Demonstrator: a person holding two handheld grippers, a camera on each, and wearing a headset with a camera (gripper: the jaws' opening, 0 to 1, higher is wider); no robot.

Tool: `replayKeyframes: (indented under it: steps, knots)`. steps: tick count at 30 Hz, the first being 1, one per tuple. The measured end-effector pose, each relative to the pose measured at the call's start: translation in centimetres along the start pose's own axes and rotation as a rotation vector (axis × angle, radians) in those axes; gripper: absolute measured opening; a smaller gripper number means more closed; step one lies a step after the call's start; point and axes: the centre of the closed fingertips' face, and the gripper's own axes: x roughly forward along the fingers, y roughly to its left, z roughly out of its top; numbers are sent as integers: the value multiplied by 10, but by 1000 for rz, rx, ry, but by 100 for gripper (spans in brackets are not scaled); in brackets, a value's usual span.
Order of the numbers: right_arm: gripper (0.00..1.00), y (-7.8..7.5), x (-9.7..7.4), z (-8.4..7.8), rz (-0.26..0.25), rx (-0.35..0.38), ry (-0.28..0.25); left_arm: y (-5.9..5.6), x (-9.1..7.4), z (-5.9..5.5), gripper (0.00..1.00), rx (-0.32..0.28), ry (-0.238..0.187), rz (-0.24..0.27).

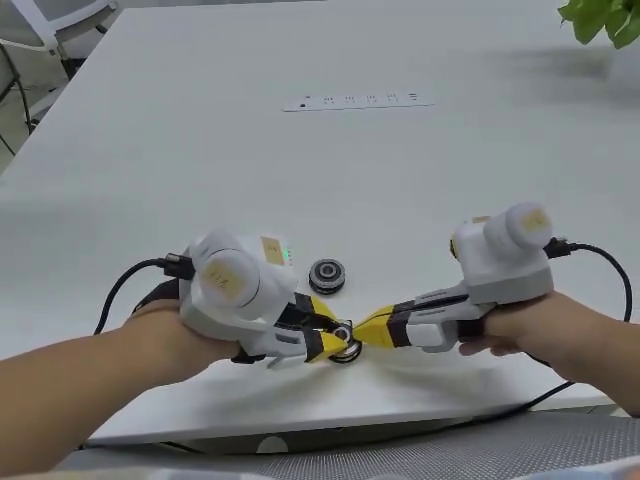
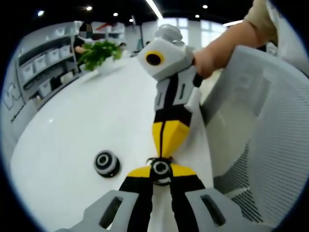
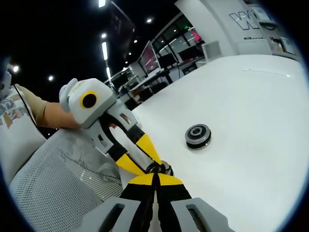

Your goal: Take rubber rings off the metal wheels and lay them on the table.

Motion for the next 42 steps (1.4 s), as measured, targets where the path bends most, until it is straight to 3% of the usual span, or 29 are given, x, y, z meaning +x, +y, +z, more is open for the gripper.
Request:
replayKeyframes:
  steps: [16, 19, 21, 31, 42]
  knots:
    - [0, 5, 1, 4, 27, -3, -20, -1, 0, 1, 13, 3, 0, 3]
    - [0, 14, 1, 9, 68, 13, -45, -1, 0, 1, 13, 3, -1, 3]
    - [0, 12, 2, 6, 47, -20, -19, -1, 0, 1, 13, 3, -1, 3]
    - [0, 2, -1, 3, 7, -25, -19, -1, 0, 1, 13, -1, -13, 6]
    - [0, 5, -2, 4, 4, -16, -28, -1, -1, 1, 14, -6, -10, -4]
